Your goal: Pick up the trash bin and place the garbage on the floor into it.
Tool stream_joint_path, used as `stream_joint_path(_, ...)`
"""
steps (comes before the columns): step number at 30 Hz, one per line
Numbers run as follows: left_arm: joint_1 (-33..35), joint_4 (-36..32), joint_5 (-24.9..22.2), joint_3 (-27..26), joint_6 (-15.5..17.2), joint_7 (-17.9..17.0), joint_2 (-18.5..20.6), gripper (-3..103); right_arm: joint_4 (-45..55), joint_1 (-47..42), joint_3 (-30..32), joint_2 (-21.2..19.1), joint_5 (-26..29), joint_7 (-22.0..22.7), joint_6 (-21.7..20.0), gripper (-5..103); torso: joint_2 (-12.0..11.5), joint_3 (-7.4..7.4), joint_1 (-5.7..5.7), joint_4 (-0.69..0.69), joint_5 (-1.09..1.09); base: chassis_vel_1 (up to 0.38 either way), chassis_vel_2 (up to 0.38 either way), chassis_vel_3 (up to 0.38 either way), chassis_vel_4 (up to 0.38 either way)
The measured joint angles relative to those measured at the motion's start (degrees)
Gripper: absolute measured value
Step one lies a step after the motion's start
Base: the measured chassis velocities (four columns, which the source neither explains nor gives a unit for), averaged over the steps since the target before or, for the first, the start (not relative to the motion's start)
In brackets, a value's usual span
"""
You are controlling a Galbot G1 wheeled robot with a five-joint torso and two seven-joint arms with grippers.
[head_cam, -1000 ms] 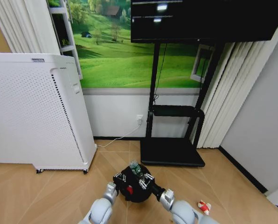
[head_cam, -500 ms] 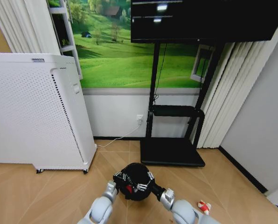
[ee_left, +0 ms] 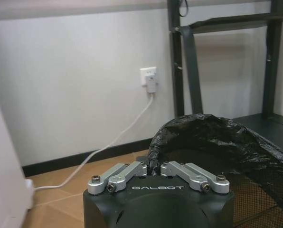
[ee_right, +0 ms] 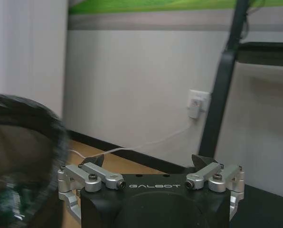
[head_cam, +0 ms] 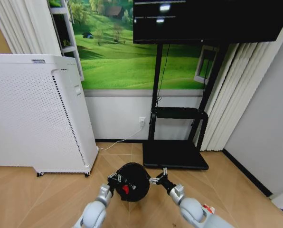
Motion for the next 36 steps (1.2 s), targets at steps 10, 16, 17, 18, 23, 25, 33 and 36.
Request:
stream_joint_path(10, 9.33, -7.79, -0.68, -9.83, 0.36, -0.46, 2.6, 6, -2.34, -6.58, 8.92, 5.22, 3.71, 13.65, -12.99, 100, 0.0, 0.0, 0.0, -0.02, 0.01, 0.0, 0.0, 0.0, 0.0)
stream_joint_path(16, 13.55, -11.27, -0.32, -13.21, 0.35, -1.69, 1.17, 6, -1.21, -10.56, 15.71, 7.2, 5.06, 18.56, -16.7, 100, 0.01, 0.0, 0.0, -0.02, 0.01, 0.0, 0.0, 0.0, 0.0)
stream_joint_path(17, 14.44, -11.94, -0.18, -14.02, 0.39, -1.85, 0.72, 6, -0.7, -11.2, 17.09, 7.22, 5.21, 19.06, -17.04, 100, 0.0, -0.01, 0.0, -0.02, 0.0, 0.0, 0.0, 0.0, 0.0)
stream_joint_path(18, 14.44, -11.94, -0.18, -14.02, 0.39, -1.85, 0.72, 6, -0.7, -11.2, 17.09, 7.22, 5.21, 19.06, -17.04, 100, 0.0, -0.01, 0.0, -0.02, 0.0, 0.0, 0.0, 0.0, 0.0)
stream_joint_path(23, 17.5, -14.03, -0.19, -17.16, 0.36, -2.0, -0.25, 6, 1.18, -13.94, 21.6, 7.04, 5.89, 18.1, -16.67, 100, 0.0, -0.01, 0.0, 0.0, 0.0, 0.0, 0.0, 0.0, 0.0)
stream_joint_path(25, 17.87, -14.31, -0.2, -17.74, 0.26, -2.01, -0.51, 6, 1.46, -14.68, 22.4, 7.2, 5.89, 17.17, -16.36, 100, 0.01, 0.0, 0.0, -0.01, 0.01, 0.0, 0.0, 0.0, 0.0)
stream_joint_path(33, 17.25, -14.83, -0.62, -19.04, -0.04, -2.07, -1.17, 6, 1.32, -15.4, 23.17, 8.37, 5.53, 16.3, -15.44, 100, 0.01, 0.0, 0.0, -0.01, 0.01, -0.005, -0.004, 0.002, 0.007)
stream_joint_path(36, 17.0, -14.6, -0.87, -19.33, -0.16, -2.08, -1.18, 6, 0.8, -15.22, 22.93, 8.32, 5.44, 16.12, -15.28, 100, 0.01, 0.0, 0.0, 0.0, 0.0, -0.061, -0.06, 0.067, 0.066)
